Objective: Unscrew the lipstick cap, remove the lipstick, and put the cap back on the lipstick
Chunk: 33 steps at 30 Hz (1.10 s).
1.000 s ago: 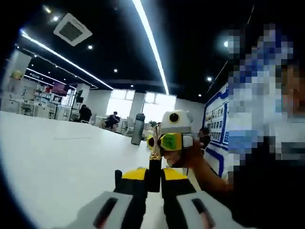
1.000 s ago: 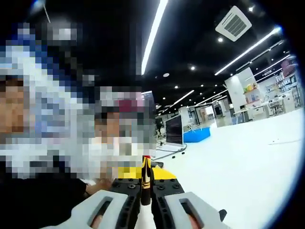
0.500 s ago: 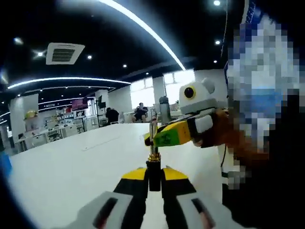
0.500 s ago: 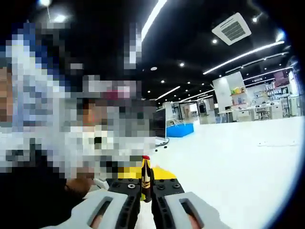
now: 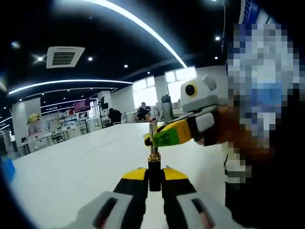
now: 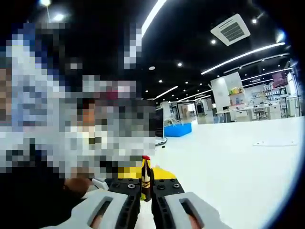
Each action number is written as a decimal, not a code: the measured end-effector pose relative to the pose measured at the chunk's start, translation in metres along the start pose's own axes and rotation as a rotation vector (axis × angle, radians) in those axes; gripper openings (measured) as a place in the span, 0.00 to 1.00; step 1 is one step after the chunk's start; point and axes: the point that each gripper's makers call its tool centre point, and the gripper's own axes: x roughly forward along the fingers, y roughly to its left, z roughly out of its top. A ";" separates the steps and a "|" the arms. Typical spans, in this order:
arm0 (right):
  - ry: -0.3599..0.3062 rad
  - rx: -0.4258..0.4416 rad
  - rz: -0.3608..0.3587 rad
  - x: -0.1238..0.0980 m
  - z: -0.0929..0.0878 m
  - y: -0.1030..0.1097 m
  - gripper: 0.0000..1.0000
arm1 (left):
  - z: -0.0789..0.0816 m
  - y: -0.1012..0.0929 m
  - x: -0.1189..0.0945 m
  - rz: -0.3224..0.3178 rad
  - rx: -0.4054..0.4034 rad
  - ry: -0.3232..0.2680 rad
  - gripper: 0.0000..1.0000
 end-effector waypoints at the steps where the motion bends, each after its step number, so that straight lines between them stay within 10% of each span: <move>1: 0.004 0.000 0.005 -0.001 0.000 0.000 0.05 | 0.000 -0.001 0.000 -0.017 -0.003 0.000 0.13; 5: 0.016 -0.005 0.035 -0.001 -0.002 0.006 0.05 | -0.007 -0.013 0.001 -0.126 -0.004 0.026 0.16; 12: 0.020 -0.009 0.161 -0.005 0.001 0.028 0.05 | 0.000 -0.043 -0.004 -0.397 -0.239 -0.052 0.26; 33: -0.033 0.031 0.330 -0.024 0.013 0.046 0.05 | 0.019 -0.057 -0.020 -0.605 -0.451 -0.181 0.18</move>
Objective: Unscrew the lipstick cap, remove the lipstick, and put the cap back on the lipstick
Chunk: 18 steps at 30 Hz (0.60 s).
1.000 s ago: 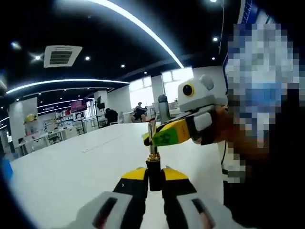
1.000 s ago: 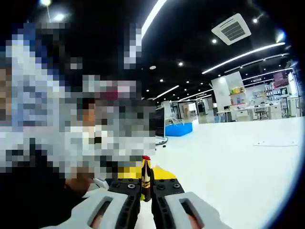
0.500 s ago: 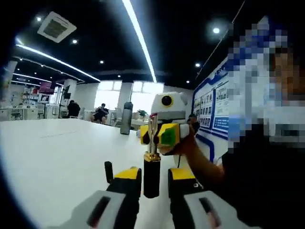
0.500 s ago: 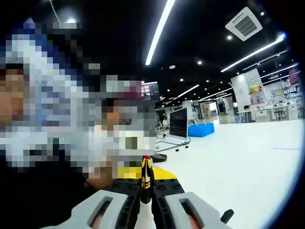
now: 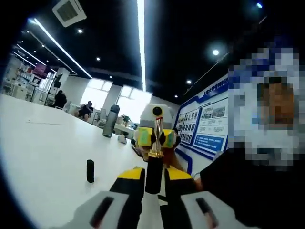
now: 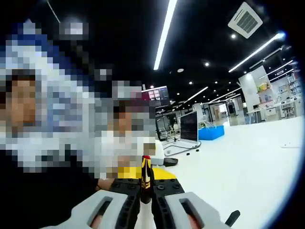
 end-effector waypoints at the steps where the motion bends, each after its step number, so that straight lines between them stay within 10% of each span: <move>1: -0.001 0.001 0.002 0.000 0.000 0.001 0.05 | 0.001 0.000 -0.001 -0.003 -0.010 -0.007 0.17; 10: -0.013 0.022 0.026 0.001 -0.002 0.005 0.05 | 0.002 -0.005 0.000 -0.030 -0.045 -0.028 0.15; 18: 0.012 0.027 -0.060 0.006 -0.010 -0.009 0.05 | -0.003 0.013 0.002 0.093 0.007 0.009 0.14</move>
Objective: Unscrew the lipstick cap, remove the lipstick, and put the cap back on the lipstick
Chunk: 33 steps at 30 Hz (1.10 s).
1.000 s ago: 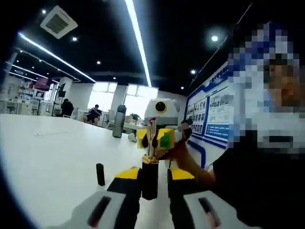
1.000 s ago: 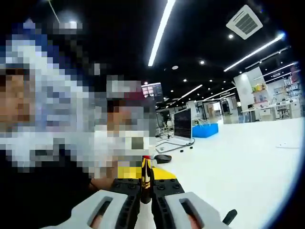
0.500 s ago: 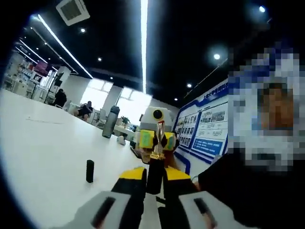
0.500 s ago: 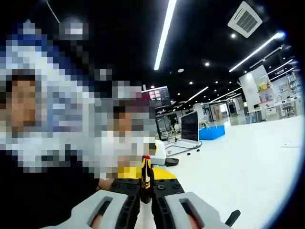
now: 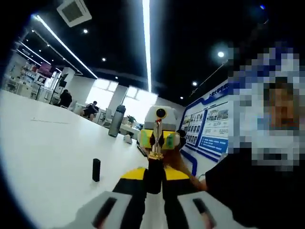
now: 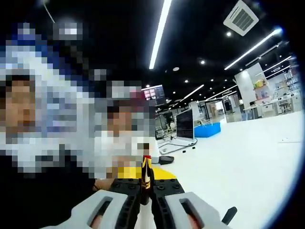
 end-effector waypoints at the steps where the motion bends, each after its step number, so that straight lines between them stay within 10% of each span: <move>1: 0.000 0.001 -0.006 0.001 0.000 -0.001 0.05 | 0.000 0.002 0.000 0.012 0.007 0.001 0.14; 33: 0.064 -0.100 -0.286 0.017 -0.013 -0.039 0.05 | -0.003 0.054 -0.015 0.491 0.310 0.148 0.13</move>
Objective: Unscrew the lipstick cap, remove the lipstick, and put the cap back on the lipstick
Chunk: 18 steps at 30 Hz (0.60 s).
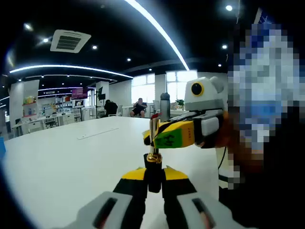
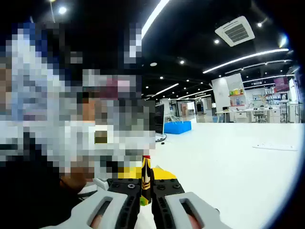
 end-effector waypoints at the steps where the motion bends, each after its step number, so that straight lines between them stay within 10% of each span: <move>1: -0.002 0.003 0.004 -0.001 0.001 0.000 0.05 | 0.000 0.000 0.000 0.000 0.000 0.000 0.13; 7: -0.010 0.021 0.026 -0.006 0.003 -0.001 0.05 | 0.003 -0.005 -0.001 -0.046 -0.041 -0.018 0.13; 18: -0.017 0.041 0.165 -0.019 0.011 0.016 0.05 | 0.019 -0.038 -0.009 -0.371 -0.222 -0.114 0.20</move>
